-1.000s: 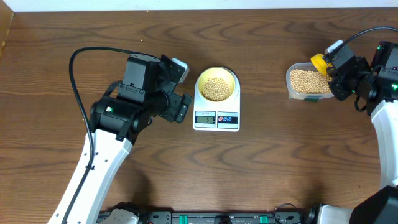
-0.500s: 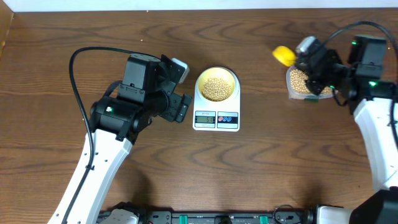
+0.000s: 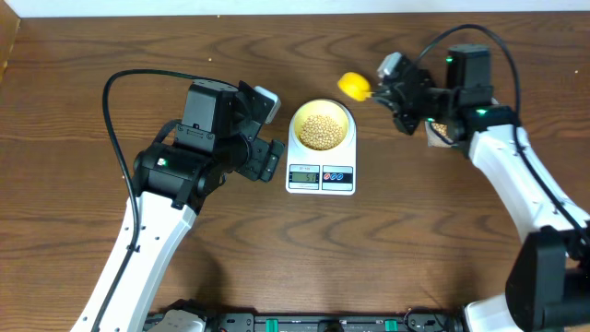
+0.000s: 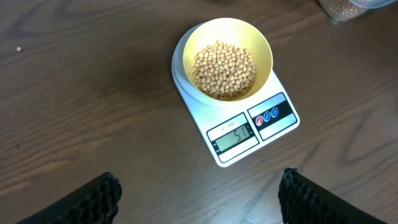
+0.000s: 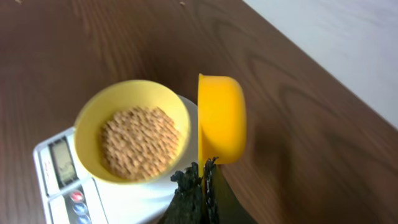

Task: Scoop item into bowl and weigh 50g on scale

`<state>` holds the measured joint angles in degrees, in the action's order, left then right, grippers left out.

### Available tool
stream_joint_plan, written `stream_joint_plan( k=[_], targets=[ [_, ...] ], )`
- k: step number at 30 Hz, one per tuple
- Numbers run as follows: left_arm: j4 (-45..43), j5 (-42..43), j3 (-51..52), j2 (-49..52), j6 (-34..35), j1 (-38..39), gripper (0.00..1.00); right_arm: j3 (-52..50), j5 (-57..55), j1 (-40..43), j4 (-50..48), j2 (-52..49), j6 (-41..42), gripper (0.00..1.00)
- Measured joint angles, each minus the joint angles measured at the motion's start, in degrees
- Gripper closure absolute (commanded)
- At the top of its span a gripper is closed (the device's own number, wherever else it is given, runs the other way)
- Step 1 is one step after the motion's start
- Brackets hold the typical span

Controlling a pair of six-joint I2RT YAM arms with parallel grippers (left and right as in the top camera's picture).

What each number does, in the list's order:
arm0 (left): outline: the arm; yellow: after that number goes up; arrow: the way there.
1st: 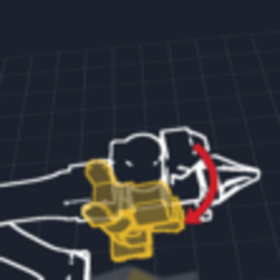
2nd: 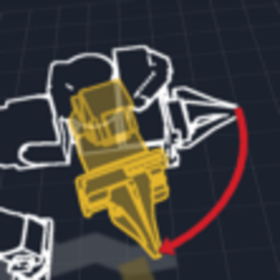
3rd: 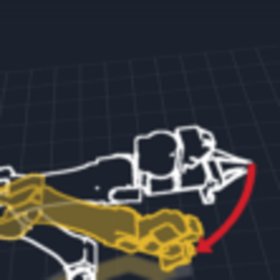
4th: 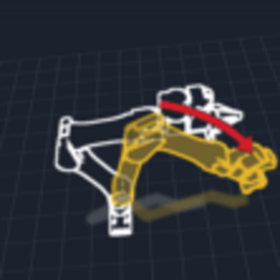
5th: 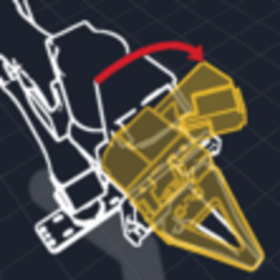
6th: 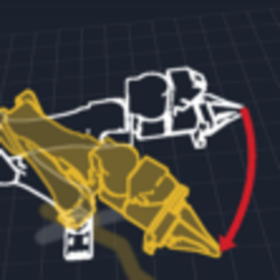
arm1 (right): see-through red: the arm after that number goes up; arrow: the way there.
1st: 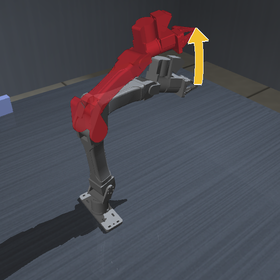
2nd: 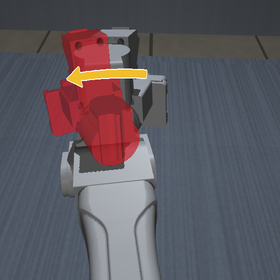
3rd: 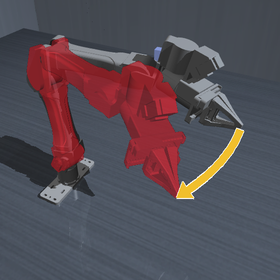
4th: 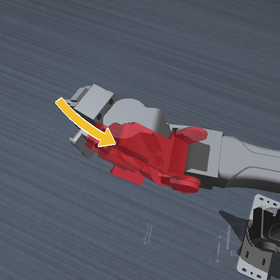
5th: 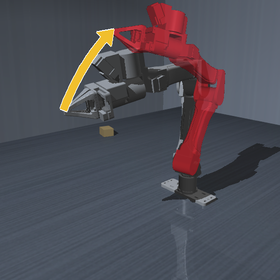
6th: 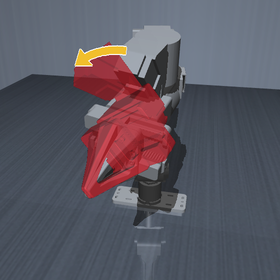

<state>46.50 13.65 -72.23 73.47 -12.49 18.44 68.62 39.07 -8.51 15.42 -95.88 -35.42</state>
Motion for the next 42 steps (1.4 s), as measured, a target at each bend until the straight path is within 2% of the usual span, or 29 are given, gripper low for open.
stream_joint_plan(
  k=[11,19,26,42],
  targets=[
    [0.0,0.0,0.0,0.0,0.0,0.0,0.17,-0.1,1.7,-5.8,-1.6,-1.2,3.2,0.99],
    [0.0,0.0,0.0,0.0,0.0,0.0,0.17,-0.1,1.7,-6.0,-1.6,-2.2,3.4,0.99],
    [0.0,0.0,0.0,0.0,0.0,0.0,0.17,-0.1,1.7,-6.0,-1.6,-8.0,3.4,0.99],
    [0.0,0.0,0.0,0.0,0.0,0.0,0.17,-0.1,-1.0,-6.0,-0.3,-8.1,3.5,0.99]
  ],
)
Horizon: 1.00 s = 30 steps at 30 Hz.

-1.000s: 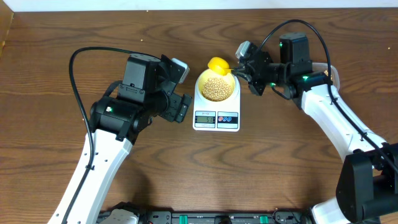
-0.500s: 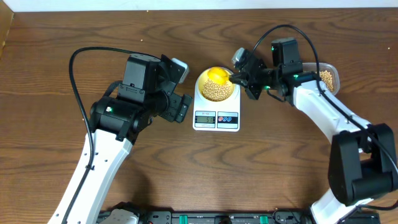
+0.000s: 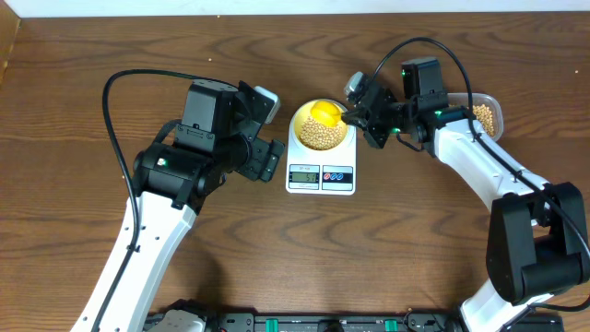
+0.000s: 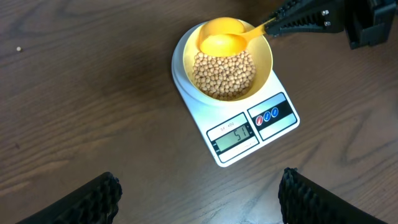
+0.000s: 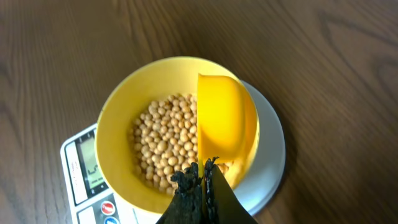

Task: Scoop item into bowl and weigh 50g on scale

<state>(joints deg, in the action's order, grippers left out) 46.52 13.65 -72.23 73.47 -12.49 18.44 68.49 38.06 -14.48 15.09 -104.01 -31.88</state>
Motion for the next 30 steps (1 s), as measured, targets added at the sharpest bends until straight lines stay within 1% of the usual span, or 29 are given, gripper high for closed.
stream_joint_plan(
  k=[10,30],
  targets=[
    [0.0,0.0,0.0,0.0,0.0,0.0,0.17,0.0,-1.6,-0.5,3.3,0.0,0.0,0.99],
    [0.0,0.0,0.0,0.0,0.0,0.0,0.17,0.0,1.3,-0.8,3.8,0.0,0.0,0.99]
  ],
)
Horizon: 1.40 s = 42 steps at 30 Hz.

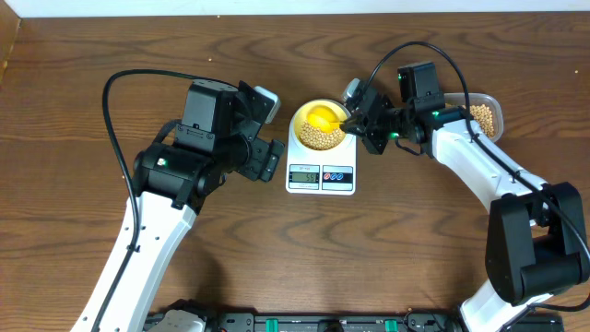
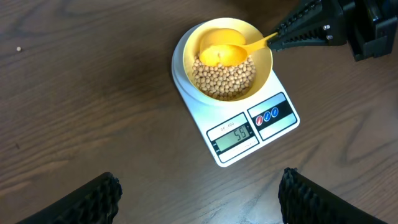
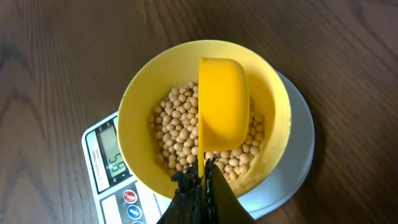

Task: Scoop item into bowl and weigh 50g on scale

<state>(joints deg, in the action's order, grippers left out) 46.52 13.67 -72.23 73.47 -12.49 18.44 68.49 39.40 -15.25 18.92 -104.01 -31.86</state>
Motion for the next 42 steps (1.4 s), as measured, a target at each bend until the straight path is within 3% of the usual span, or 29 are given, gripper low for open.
stream_joint_plan(
  k=[34,42],
  targets=[
    [0.0,0.0,0.0,0.0,0.0,0.0,0.17,0.0,6.6,0.1,2.7,0.0,0.0,0.99],
    [0.0,0.0,0.0,0.0,0.0,0.0,0.17,0.0,9.2,2.7,2.4,0.0,4.1,0.99]
  ],
)
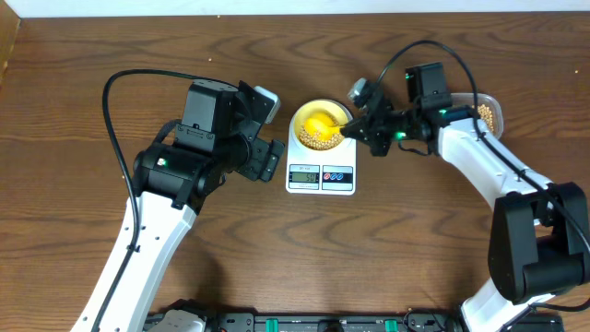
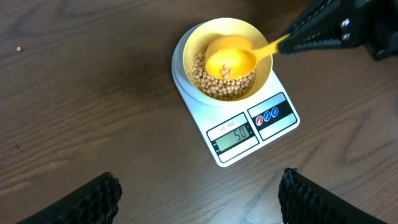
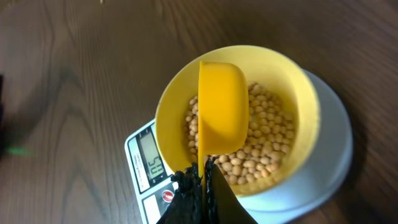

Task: Scoop item into bowl and weigh 50g on scale

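A yellow bowl (image 1: 335,112) of soybeans (image 2: 214,87) sits on the white scale (image 1: 321,172); its display (image 2: 233,134) reads 50. My right gripper (image 3: 203,176) is shut on the handle of a yellow scoop (image 3: 222,107), whose cup hovers over the bowl (image 3: 292,74) with a few beans in it (image 2: 230,60). My left gripper (image 2: 199,199) stands open, low over bare wood in front of the scale, holding nothing.
A clear container of soybeans (image 1: 486,112) lies at the far right, behind my right arm. One stray bean (image 2: 18,48) rests on the wood to the left. Both arms flank the scale.
The scoop, then dug into the beans, now sits lifted over the bowl with a few beans in its cup. The display went from about 59 to 50. The left arm stayed put.
My right gripper first held the scoop right of the bowl, the scale reading 51. Then the scoop was over the bowl's far side, then pressed into the beans with a higher reading. Now it is raised with a few beans and the display shows 50.
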`<state>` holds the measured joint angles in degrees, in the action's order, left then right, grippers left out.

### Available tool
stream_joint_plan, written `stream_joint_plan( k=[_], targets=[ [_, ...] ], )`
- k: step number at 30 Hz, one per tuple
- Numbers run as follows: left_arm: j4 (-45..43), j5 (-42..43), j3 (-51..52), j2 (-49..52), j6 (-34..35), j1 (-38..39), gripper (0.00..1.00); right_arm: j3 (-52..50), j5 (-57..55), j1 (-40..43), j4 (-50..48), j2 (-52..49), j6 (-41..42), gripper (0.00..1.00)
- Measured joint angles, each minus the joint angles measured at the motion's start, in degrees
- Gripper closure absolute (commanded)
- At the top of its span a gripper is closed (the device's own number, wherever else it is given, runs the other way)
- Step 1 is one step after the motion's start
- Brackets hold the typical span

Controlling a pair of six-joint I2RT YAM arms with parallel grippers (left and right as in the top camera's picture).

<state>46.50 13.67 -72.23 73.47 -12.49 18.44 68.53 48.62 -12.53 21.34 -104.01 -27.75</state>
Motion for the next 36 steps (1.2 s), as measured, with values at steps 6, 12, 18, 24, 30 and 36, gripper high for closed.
stream_joint_plan(
  k=[6,12,18,24,30,36],
  targets=[
    [0.0,0.0,0.0,0.0,0.0,0.0,0.17,0.1,2.3,1.8,-1.7,0.0,1.4,0.99],
    [0.0,0.0,0.0,0.0,0.0,0.0,0.17,0.1,3.8,1.9,-3.7,0.0,3.3,0.99],
    [0.0,0.0,0.0,0.0,0.0,0.0,0.17,0.1,4.4,1.9,-4.1,0.0,4.6,0.99],
    [0.0,0.0,0.0,0.0,0.0,0.0,0.17,0.1,4.5,1.9,-4.7,0.0,4.9,0.99],
    [0.0,0.0,0.0,0.0,0.0,0.0,0.17,0.1,4.5,1.9,-6.1,0.0,5.0,0.99],
    [0.0,0.0,0.0,0.0,0.0,0.0,0.17,0.1,4.5,1.9,-7.2,0.0,5.1,0.99]
  ],
)
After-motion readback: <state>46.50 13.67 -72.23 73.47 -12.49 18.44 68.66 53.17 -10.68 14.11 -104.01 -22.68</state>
